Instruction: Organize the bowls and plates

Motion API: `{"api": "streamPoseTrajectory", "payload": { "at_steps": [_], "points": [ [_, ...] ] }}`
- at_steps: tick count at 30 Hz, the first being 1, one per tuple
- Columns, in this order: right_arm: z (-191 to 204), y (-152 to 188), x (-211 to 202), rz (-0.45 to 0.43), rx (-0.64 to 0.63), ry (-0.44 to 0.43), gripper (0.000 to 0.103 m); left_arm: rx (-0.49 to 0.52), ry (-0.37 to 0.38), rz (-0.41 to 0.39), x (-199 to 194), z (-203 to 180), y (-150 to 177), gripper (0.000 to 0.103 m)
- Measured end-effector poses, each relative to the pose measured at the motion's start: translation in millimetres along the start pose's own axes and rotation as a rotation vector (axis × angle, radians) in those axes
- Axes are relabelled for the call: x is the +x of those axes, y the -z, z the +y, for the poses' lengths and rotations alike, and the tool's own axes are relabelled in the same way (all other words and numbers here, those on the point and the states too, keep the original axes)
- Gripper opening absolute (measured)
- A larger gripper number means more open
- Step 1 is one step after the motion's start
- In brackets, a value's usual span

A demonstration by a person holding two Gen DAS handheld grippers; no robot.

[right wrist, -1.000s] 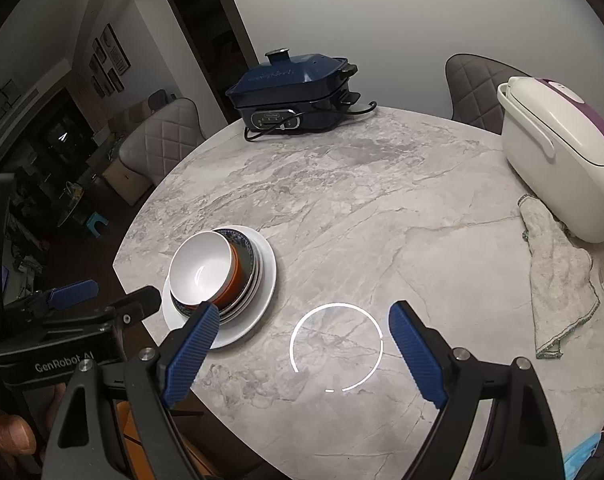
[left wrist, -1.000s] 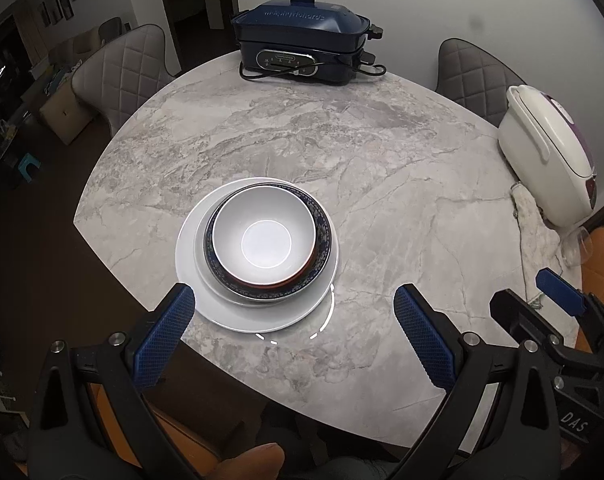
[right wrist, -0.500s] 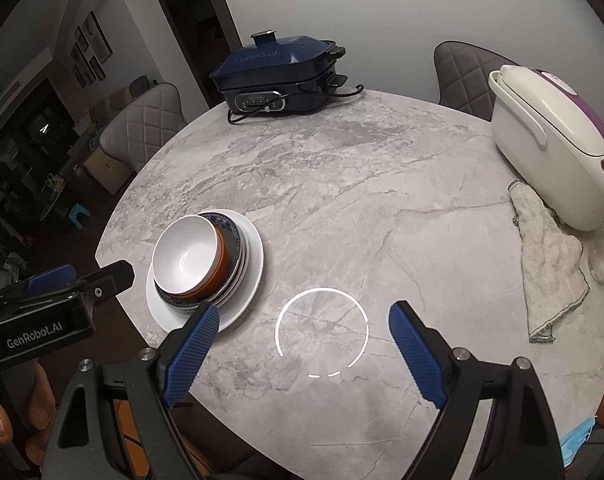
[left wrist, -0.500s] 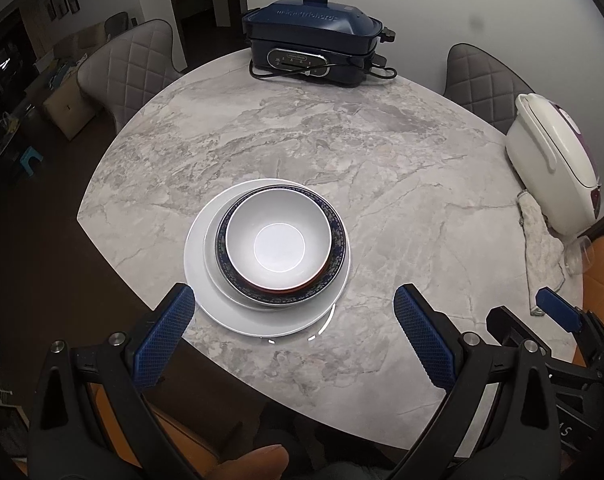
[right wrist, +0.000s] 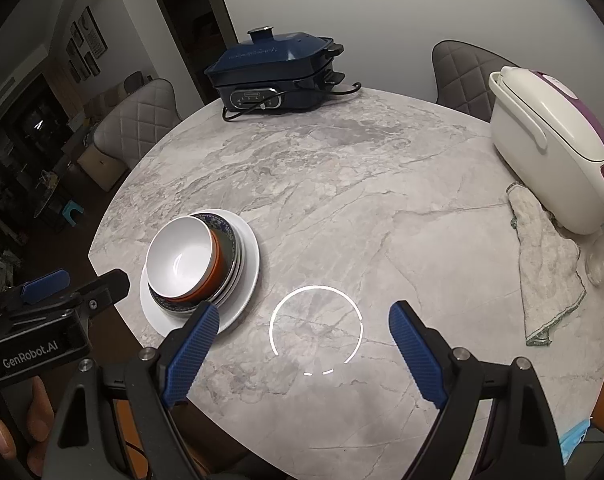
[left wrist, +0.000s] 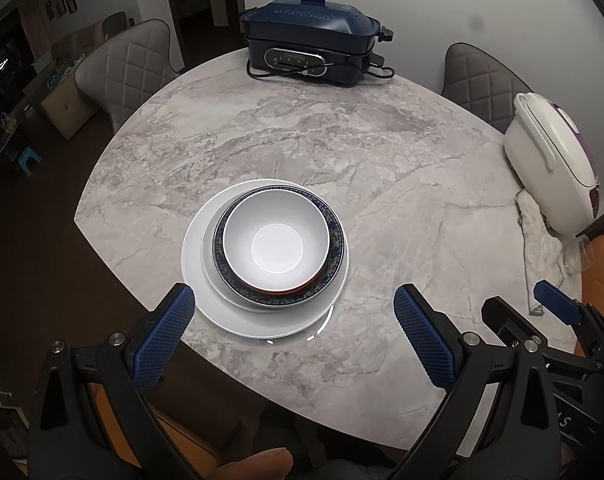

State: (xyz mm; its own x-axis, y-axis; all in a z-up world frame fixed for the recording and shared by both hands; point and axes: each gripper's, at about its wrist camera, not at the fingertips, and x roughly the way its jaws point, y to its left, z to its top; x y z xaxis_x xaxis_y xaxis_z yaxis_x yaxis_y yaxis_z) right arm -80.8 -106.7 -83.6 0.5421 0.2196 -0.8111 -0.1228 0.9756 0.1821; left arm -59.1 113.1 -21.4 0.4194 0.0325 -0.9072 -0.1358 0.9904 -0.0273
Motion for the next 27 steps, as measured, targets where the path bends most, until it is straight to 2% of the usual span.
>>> {"api": "streamPoseTrajectory", "payload": {
  "at_steps": [27],
  "points": [
    [-2.0,-0.7,-0.4,0.003,-0.003,0.023,0.089,0.017,-0.006,-0.004,1.2,-5.1,-3.7,0.100]
  ]
}}
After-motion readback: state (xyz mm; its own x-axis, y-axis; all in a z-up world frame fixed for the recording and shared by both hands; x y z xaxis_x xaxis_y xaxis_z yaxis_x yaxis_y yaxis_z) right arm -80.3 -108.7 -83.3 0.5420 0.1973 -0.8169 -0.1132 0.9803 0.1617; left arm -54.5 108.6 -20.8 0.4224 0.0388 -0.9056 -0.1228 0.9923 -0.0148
